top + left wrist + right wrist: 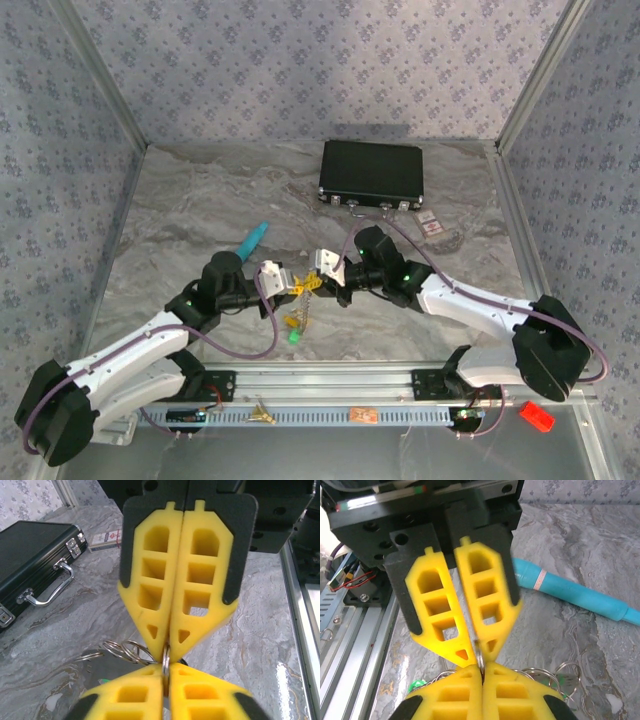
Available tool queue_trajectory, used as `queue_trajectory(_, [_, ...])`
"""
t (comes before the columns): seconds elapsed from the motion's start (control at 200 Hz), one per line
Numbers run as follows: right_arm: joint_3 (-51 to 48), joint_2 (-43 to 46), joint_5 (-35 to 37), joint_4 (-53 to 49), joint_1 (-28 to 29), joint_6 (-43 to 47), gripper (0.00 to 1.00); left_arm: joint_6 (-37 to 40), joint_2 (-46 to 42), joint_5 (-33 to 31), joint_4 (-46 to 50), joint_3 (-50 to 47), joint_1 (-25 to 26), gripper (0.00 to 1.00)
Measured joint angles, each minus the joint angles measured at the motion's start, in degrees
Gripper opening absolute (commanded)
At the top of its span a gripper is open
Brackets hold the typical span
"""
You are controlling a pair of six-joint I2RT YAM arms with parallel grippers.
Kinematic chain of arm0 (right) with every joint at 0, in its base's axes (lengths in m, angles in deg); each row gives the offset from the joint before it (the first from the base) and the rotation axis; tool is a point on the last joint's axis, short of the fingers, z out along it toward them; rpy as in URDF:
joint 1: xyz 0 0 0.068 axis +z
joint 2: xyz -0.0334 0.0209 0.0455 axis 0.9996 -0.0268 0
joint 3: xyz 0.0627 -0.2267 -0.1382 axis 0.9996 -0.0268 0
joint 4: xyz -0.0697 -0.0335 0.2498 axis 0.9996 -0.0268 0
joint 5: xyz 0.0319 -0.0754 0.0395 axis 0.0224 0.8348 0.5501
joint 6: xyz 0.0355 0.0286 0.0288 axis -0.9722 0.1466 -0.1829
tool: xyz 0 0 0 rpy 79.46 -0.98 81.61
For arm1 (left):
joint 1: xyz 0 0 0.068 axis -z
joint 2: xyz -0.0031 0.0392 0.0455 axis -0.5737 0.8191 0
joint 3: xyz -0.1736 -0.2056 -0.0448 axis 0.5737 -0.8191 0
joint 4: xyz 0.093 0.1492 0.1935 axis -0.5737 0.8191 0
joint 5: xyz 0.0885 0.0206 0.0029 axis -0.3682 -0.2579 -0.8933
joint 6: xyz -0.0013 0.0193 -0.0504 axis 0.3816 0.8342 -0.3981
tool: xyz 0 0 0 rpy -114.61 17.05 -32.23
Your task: Put the keys on the keyring
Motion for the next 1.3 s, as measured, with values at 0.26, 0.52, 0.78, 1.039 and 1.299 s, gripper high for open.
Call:
queue_trajectory(0.26, [5.55,-0.02,2.80,-11.26,1.64,5.60,0.00,2.67,-0.63,-0.83,5.66,2.67,0.00,0.18])
queue_trajectory(0.52, [10.38,-1.77,4.74,-18.88,2.86,10.19,0.00,4.42,-0.44,-0.55,7.74,3.02,0.07,0.11])
queue_trajectory(0.78, [12.37,-3.23,6.21,-20.98,3.52,11.17,0.17,4.61,0.61,0.07,8.35,3.56,0.04,0.00])
queue_trajectory(1.039, [5.29,0.72,1.79,-12.00,-0.63,5.22,0.27,2.34,0.46,0.50,4.66,2.89,0.04,0.00])
queue_trajectory(1.299, [3.85,0.74,-1.25,-7.06,-1.16,2.14,0.27,0.76,0.22,1.14,2.16,1.84,0.04,0.00])
